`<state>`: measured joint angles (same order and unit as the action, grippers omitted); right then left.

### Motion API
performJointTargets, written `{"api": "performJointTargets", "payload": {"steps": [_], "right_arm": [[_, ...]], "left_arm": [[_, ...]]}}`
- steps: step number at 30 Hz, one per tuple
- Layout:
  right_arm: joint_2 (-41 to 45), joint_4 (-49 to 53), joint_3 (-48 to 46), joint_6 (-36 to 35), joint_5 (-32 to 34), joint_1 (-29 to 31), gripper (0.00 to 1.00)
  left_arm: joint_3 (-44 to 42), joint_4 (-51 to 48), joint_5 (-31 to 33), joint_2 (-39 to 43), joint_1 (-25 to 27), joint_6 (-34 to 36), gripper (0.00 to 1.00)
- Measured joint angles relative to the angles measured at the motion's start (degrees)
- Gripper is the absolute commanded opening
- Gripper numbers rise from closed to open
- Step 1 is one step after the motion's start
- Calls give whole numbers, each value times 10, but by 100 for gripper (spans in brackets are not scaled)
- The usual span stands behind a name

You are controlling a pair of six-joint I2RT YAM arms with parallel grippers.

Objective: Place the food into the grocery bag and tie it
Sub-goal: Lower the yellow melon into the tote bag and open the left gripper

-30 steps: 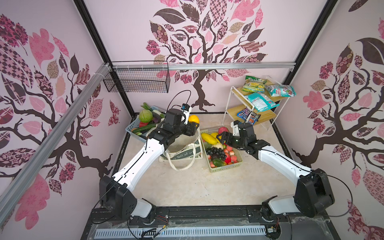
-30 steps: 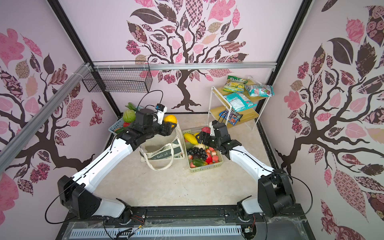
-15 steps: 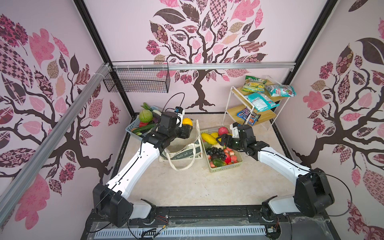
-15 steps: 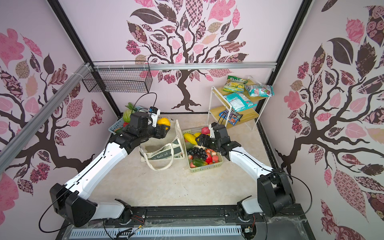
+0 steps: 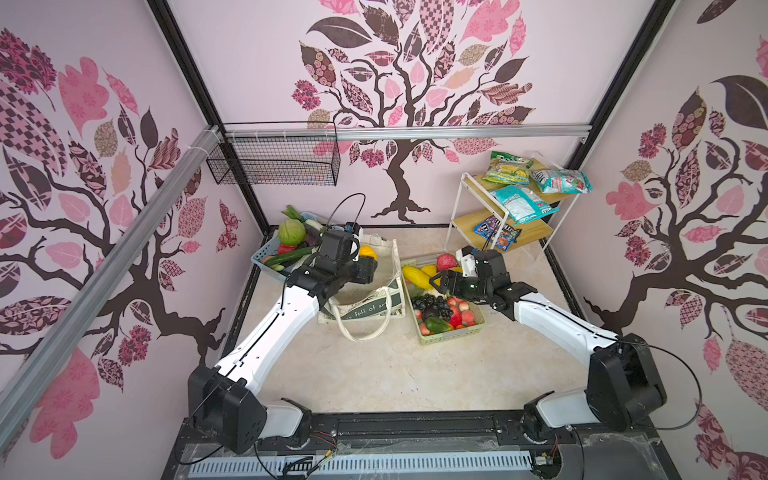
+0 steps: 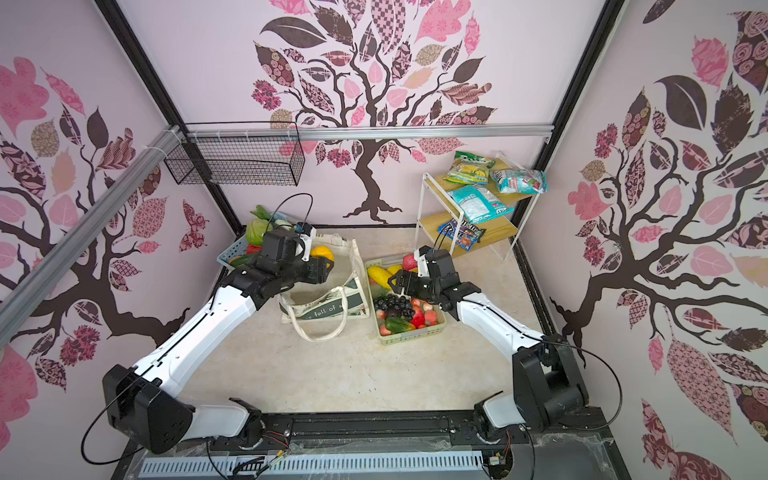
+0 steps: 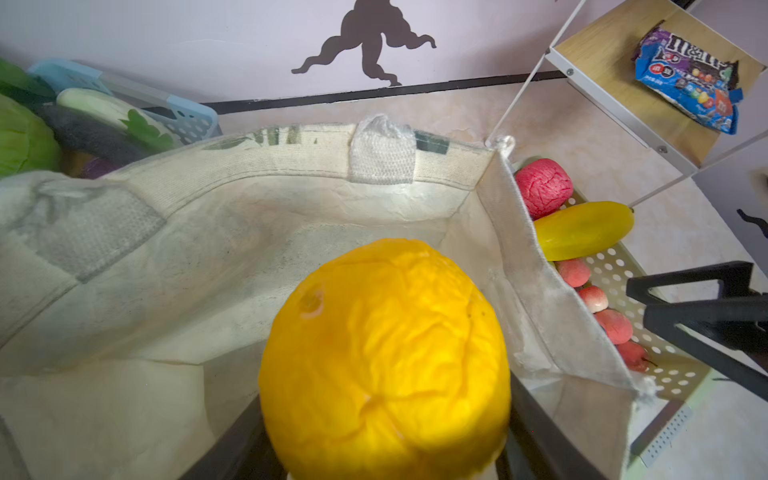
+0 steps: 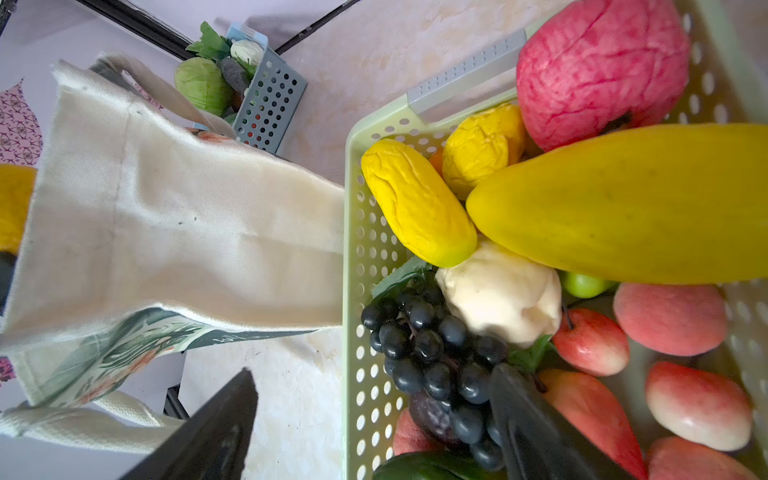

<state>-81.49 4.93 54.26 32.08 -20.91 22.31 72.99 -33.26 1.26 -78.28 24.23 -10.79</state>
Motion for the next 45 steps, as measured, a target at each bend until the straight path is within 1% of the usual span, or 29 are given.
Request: {"api": "performJointTargets", "payload": {"steps": [11, 21, 45], "right_arm": [[0, 0, 0, -4, -7, 0, 90], [0, 3, 1, -11, -9, 0, 90], [1, 15, 11, -30, -15, 0, 90]], "left_arm": [[0, -36, 13, -17, 0, -17, 66], [0, -68, 12, -56, 0, -28, 66], [1, -66, 1, -151, -2, -45, 64]]}}
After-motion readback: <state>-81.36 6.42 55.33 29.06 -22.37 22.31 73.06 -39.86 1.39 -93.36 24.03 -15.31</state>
